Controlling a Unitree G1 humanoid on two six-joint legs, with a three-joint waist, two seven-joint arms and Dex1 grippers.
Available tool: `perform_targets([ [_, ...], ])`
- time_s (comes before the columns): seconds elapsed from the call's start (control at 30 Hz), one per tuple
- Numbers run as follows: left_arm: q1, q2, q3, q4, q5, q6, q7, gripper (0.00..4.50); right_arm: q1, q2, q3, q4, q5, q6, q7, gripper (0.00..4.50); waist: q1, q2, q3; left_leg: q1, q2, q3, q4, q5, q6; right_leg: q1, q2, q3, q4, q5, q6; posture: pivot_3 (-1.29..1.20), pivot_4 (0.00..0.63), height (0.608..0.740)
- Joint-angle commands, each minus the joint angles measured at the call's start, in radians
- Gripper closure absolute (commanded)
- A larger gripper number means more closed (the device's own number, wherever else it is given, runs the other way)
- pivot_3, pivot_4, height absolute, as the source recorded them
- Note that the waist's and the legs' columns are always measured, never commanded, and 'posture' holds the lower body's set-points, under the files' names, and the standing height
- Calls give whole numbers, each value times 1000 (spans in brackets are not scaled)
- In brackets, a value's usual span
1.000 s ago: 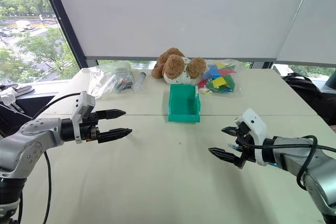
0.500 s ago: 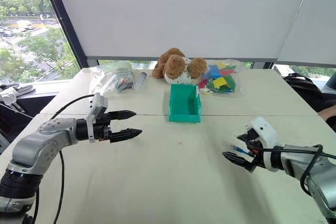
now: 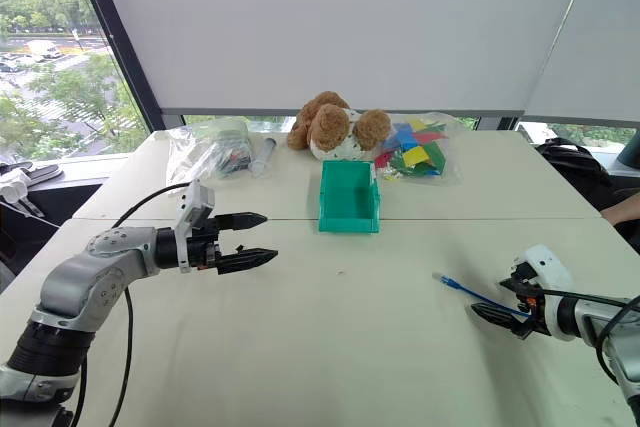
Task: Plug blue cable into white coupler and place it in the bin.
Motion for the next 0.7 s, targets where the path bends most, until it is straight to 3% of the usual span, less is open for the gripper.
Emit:
perform_targets([
  [0.03, -8, 3, 20, -28, 1, -14, 6, 0, -58, 15, 22, 58, -19, -32, 27, 58, -2, 0, 0, 0, 0, 0, 0, 0, 0, 0, 0, 0, 0, 0, 0, 0, 150, 740],
  [0.13, 0, 8, 25, -36, 2, -16, 12, 0, -92, 30, 49, 111, -32, -36, 52, 58, -4, 0, 0, 0, 0, 0, 0, 0, 0, 0, 0, 0, 0, 0, 0, 0, 150, 740],
  [0.23, 3, 13, 30, -44, 1, -13, 18, 0, -110, 34, 77, 143, -52, -42, 76, 917, -6, 0, 0, 1, 0, 0, 0, 0, 0, 1, 0, 0, 0, 0, 0, 0, 150, 740],
  [0.47, 0, 24, 41, -48, -2, -11, 23, 0, -85, 14, 128, 71, -96, -85, 134, 4478, -5, -2, -1, 1, 0, 0, 0, 0, 0, 1, 0, 0, 0, 0, 0, 0, 150, 740],
  [0.7, -23, 20, 30, -26, -1, -15, 14, 0, -144, 33, 174, -230, -50, 2, 169, 4478, -15, -2, -1, 1, 1, -1, 0, 0, 0, 1, 0, 0, 1, 0, 0, 0, 150, 740],
])
